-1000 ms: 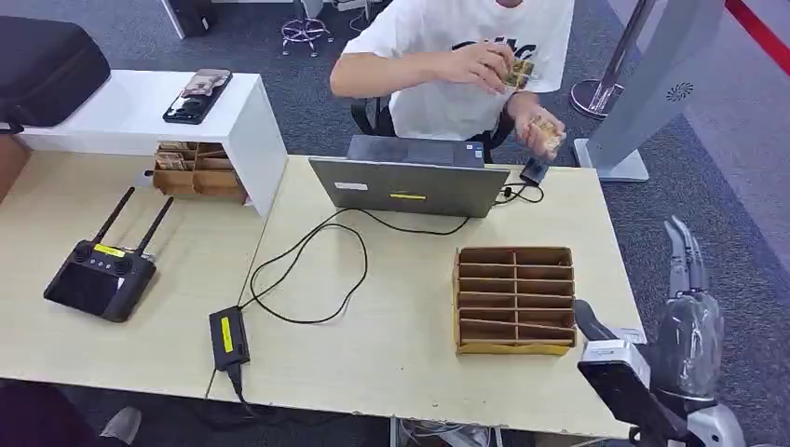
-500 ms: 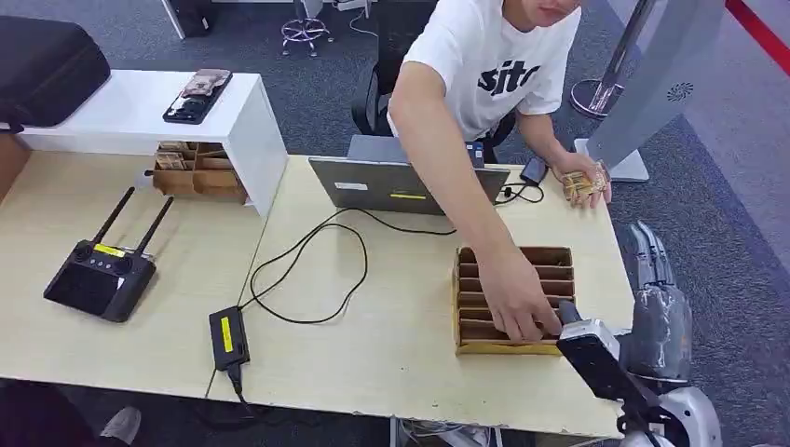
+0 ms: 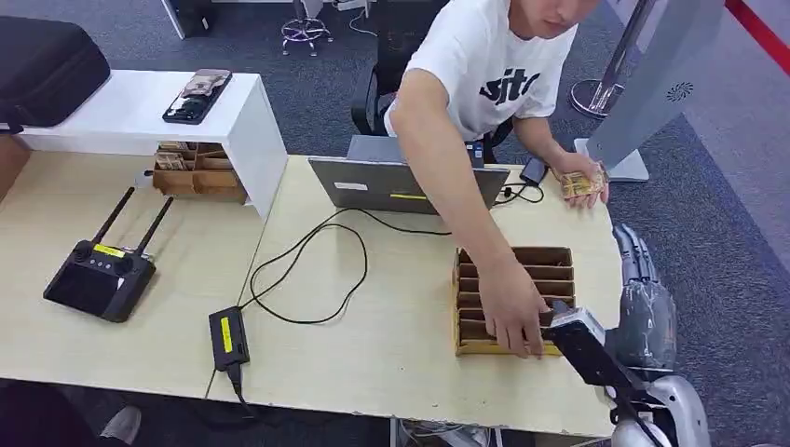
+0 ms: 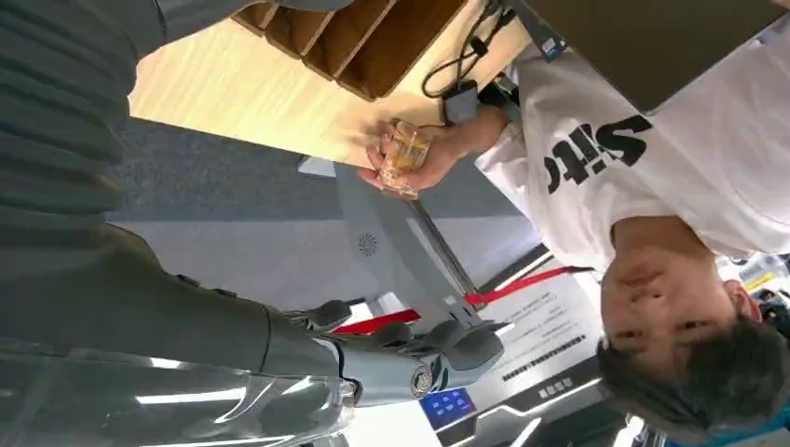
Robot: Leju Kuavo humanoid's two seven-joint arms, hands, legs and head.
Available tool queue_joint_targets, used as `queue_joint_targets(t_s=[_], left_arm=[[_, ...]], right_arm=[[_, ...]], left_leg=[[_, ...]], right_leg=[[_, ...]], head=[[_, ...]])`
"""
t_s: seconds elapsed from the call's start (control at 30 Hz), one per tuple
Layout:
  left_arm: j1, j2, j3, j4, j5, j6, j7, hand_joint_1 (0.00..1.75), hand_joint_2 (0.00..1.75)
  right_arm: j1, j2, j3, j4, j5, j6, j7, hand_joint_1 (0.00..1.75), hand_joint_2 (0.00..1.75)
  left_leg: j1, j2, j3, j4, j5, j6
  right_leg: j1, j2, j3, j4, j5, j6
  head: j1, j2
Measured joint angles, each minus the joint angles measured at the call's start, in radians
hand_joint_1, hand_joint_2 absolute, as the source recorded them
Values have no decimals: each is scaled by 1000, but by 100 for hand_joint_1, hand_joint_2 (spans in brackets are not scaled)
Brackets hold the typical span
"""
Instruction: Pass the card to the sensor for recognition and then transmit it.
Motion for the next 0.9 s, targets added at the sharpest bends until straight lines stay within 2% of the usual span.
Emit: queue_joint_targets(t_s=[0.9], left_arm=[[0, 3, -5, 0, 0, -1, 0, 0, 175]], right_arm=[[-5, -3, 5, 18, 14, -1, 3, 0, 175]], left_leg=[[0, 0, 0, 0, 0, 0]], right_leg=[[0, 0, 0, 0, 0, 0]], head=[[0, 0]])
